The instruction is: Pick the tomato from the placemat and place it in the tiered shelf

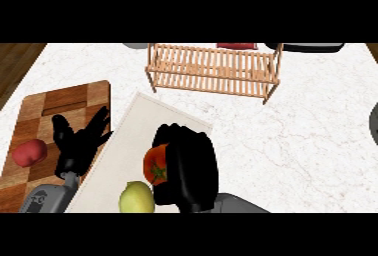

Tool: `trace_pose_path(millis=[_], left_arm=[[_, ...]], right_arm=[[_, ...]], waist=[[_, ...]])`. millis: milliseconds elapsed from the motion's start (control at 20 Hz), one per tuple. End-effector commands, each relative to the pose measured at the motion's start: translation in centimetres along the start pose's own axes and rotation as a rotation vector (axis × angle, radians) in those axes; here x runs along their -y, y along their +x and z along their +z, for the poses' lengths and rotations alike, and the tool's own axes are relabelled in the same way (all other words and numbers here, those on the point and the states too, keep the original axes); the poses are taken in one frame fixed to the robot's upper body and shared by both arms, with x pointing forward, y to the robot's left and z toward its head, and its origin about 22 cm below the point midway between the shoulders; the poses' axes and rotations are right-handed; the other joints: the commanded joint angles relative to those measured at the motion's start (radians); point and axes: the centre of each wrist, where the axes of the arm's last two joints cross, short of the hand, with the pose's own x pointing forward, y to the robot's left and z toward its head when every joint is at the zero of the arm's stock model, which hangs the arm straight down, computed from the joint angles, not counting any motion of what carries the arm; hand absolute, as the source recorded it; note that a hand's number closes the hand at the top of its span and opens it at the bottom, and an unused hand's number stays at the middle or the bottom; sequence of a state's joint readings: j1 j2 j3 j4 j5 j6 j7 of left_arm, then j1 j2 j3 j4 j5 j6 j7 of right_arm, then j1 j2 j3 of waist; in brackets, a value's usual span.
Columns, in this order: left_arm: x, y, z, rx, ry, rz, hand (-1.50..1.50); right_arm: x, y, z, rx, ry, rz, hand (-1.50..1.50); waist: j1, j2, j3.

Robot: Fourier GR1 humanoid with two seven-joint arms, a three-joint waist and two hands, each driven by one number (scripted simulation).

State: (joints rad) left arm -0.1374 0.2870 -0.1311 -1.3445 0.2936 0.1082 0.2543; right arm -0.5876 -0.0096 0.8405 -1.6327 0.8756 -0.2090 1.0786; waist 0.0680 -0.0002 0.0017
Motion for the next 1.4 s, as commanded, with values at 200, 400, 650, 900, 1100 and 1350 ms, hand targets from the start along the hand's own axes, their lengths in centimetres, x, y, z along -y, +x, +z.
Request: trace_pose_path(millis=[200, 400, 650, 900, 1100, 1350], left_arm=[[-2.5, -2.5, 1.0, -0.1, 0.069, -0.008, 0.0], [-3.2, -2.4, 1.3, -0.084, 0.077, -0.011, 0.0], [-2.2, -2.7, 1.3, -0.089, 0.091, -0.003, 0.0], [-3.6, -2.8, 2.3, -0.076, 0.079, 0.004, 0.0], [-4.2, -2.8, 1.9, -0.078, 0.088, -0.002, 0.0], [-3.2, -2.9, 1.1, -0.062, 0.097, 0.005, 0.0]], right_arm=[[7.1, 7.8, -0.6, -0.028, -0.171, -0.027, 1.5], [11.4, 10.1, -2.3, -0.054, -0.229, -0.053, 1.5], [16.3, 12.7, -5.1, -0.056, -0.265, -0.091, 1.5], [18.7, 13.4, -7.9, -0.11, -0.332, -0.096, 1.5], [22.6, 13.6, -10.8, -0.131, -0.345, -0.113, 1.5], [22.5, 13.4, -13.3, -0.137, -0.308, -0.055, 1.5]], waist=[[-0.035, -0.01, -0.005], [-0.052, -0.011, -0.005], [-0.058, -0.006, -0.004], [-0.057, -0.005, -0.003], [-0.054, 0.001, -0.004], [-0.06, 0.003, -0.003]])
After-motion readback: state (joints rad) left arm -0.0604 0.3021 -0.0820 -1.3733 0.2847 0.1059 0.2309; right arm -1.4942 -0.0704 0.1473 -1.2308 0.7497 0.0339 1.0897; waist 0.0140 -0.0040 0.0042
